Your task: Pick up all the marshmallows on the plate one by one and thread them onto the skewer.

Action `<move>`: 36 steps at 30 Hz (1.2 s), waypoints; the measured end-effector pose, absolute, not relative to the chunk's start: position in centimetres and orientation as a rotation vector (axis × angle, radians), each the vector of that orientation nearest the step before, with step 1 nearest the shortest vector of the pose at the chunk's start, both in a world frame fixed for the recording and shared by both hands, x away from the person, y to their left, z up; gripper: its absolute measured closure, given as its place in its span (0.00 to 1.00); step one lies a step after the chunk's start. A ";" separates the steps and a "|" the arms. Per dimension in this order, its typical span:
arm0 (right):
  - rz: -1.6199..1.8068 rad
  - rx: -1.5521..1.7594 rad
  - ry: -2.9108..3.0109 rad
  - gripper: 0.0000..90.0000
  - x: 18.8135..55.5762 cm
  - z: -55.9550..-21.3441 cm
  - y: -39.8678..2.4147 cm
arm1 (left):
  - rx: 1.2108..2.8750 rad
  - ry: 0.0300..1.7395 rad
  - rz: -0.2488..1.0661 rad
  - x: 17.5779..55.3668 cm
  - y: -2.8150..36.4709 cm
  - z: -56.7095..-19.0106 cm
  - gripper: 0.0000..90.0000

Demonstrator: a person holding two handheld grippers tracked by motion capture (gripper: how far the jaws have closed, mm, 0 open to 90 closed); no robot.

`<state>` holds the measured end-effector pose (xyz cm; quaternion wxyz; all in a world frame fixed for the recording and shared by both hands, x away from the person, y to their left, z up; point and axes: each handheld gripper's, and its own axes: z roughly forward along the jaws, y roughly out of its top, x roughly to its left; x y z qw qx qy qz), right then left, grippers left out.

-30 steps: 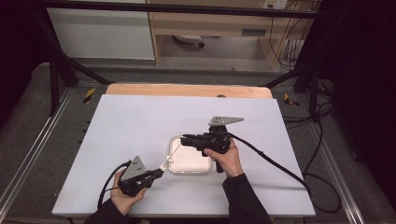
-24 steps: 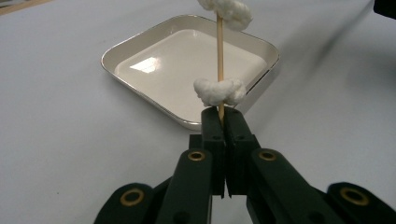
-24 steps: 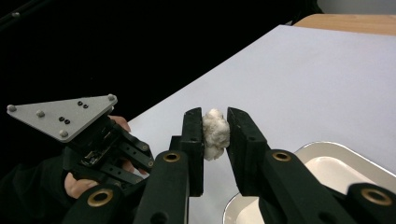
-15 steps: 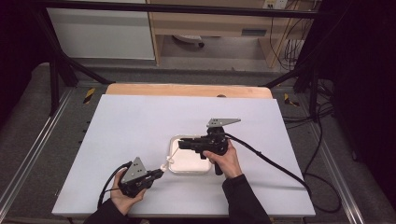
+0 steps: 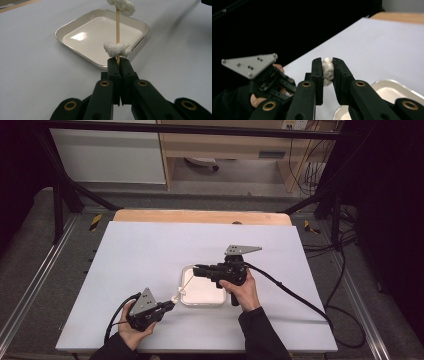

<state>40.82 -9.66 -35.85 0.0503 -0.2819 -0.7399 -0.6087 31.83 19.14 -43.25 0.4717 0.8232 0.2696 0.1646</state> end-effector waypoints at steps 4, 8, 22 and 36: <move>-1.895 -0.869 -2.238 0.89 40.9 -35.4 -10.0 | 2.006 0.651 0.406 31.7 19.1 -43.1 0.99; -1.906 -0.864 -2.231 0.89 40.9 -35.6 -9.7 | 1.993 0.647 0.403 31.7 19.0 -43.1 0.99; -1.946 -0.850 -2.167 0.89 40.5 -36.6 -8.9 | 1.922 0.695 0.379 31.5 19.2 -43.3 0.99; -1.994 -0.848 -2.059 0.90 40.4 -37.4 -8.3 | 1.868 0.716 0.435 30.9 18.9 -43.4 0.99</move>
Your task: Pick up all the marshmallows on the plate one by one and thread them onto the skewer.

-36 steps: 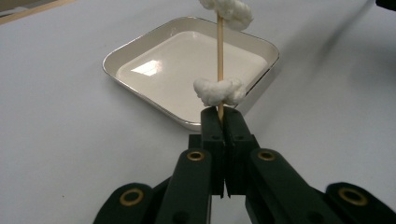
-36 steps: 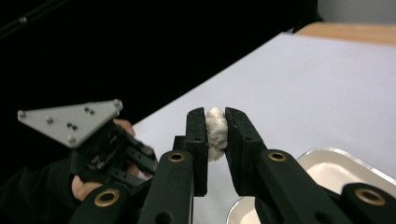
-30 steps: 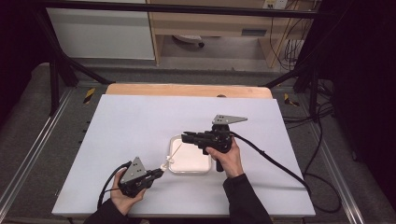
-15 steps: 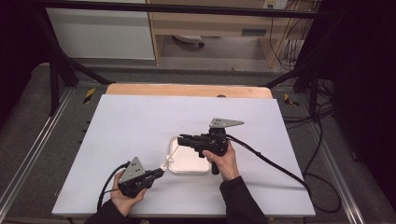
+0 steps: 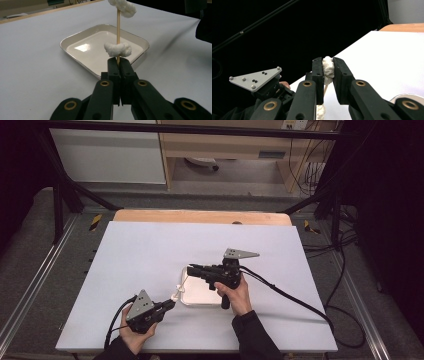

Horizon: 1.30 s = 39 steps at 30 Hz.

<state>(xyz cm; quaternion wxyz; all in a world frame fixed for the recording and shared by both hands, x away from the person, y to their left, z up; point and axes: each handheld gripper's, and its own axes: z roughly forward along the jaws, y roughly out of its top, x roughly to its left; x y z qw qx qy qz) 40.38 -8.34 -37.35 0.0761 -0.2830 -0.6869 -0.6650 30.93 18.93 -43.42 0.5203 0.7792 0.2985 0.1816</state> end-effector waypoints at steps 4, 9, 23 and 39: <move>-2.007 -0.847 -2.053 0.90 40.3 -37.5 -8.2 | 1.859 0.722 0.429 30.9 18.9 -43.4 0.99; -2.024 -0.849 -2.033 0.90 40.2 -37.8 -8.0 | 1.839 0.740 0.400 30.9 18.9 -43.4 0.99; -2.049 -0.810 -2.039 0.91 39.8 -38.3 -7.7 | 1.845 0.739 0.404 30.9 18.8 -43.5 0.99; -2.066 -0.781 -2.032 0.91 39.5 -38.7 -7.5 | 1.846 0.739 0.405 30.8 18.7 -43.5 0.99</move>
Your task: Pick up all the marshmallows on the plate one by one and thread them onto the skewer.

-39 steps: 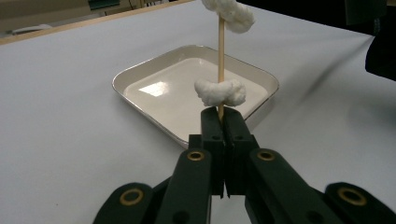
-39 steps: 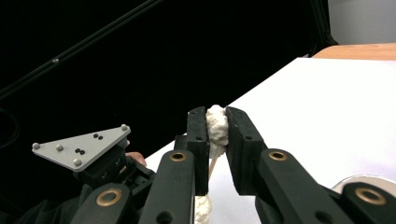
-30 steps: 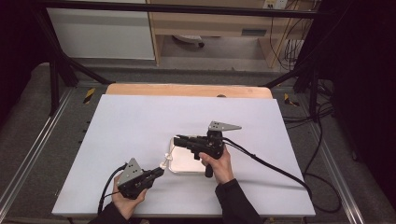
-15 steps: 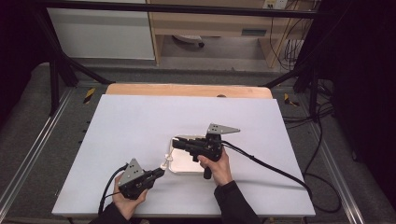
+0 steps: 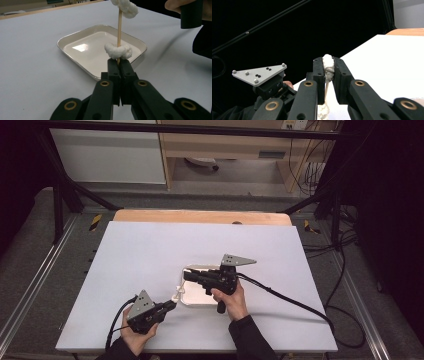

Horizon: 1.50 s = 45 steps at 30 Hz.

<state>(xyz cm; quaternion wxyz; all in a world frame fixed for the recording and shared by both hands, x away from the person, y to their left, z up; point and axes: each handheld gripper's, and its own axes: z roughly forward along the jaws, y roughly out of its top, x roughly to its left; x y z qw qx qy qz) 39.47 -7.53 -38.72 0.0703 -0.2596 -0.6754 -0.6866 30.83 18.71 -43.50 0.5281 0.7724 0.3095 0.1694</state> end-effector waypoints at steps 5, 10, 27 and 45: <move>-2.071 -0.776 -2.026 0.91 39.4 -38.9 -7.5 | 1.844 0.738 0.405 30.8 18.7 -43.5 0.99; -2.086 -0.773 -2.017 0.91 39.3 -39.0 -7.4 | 1.843 0.736 0.403 30.8 18.7 -43.5 0.99; -2.089 -0.762 -2.021 0.91 39.0 -39.4 -7.2 | 1.844 0.729 0.401 30.8 18.7 -43.4 0.99; -2.102 -0.749 -2.003 0.92 38.9 -39.4 -7.3 | 1.834 0.715 0.399 30.6 18.6 -43.2 0.99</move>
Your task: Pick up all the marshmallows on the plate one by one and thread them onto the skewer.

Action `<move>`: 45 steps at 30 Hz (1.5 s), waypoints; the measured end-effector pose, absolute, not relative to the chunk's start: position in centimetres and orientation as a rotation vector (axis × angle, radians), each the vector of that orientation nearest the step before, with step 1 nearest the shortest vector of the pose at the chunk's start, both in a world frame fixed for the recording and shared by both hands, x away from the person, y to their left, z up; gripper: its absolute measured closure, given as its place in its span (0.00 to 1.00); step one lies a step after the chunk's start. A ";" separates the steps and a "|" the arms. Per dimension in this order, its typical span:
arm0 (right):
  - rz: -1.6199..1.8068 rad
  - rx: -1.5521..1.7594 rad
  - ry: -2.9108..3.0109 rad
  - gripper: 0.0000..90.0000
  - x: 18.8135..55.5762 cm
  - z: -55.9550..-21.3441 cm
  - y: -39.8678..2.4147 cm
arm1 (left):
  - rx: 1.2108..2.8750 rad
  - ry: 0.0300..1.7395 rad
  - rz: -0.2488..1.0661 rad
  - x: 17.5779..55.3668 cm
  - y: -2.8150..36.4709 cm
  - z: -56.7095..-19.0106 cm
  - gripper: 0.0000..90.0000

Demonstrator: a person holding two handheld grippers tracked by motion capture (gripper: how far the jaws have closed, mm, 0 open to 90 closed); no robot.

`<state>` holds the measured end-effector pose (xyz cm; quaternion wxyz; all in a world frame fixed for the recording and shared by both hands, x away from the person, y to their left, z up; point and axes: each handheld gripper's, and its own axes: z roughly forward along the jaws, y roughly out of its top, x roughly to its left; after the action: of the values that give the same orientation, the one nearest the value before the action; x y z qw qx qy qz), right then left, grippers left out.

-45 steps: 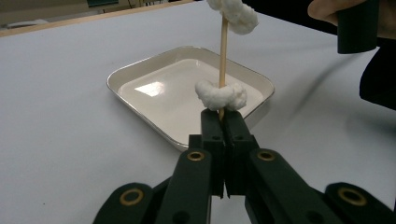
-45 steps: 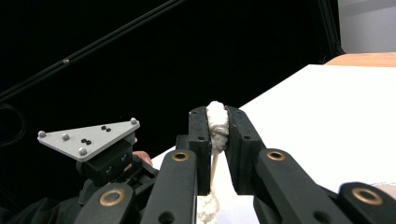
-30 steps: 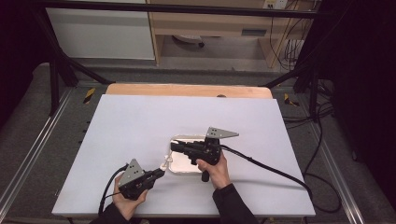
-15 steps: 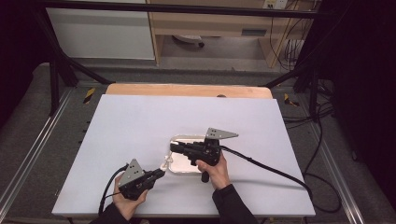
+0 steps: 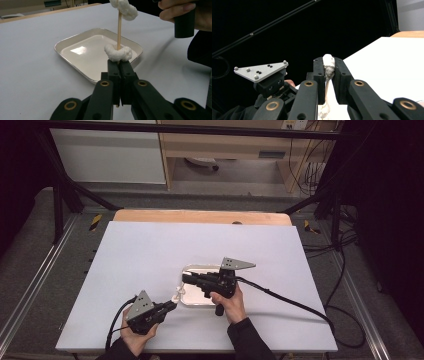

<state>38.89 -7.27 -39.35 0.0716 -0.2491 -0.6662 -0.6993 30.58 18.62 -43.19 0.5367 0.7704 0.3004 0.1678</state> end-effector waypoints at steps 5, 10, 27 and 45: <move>-2.099 -0.749 -2.011 0.92 38.9 -39.4 -7.3 | 1.836 0.715 0.403 30.6 18.7 -43.2 0.99; -2.094 -0.761 -2.013 0.92 38.9 -39.7 -7.6 | 1.841 0.714 0.403 30.6 18.6 -43.2 0.99; -2.075 -0.752 -2.040 0.92 38.7 -40.1 -7.5 | 1.873 0.712 0.405 30.7 18.3 -43.4 0.99; -2.035 -0.875 -2.162 0.50 39.0 -38.8 -8.0 | 1.849 0.696 0.410 30.7 18.4 -43.1 0.99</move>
<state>38.95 -7.98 -38.79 0.0229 -0.2825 -0.6983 -0.6573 30.71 18.43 -43.11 0.5326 0.7756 0.2920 0.1719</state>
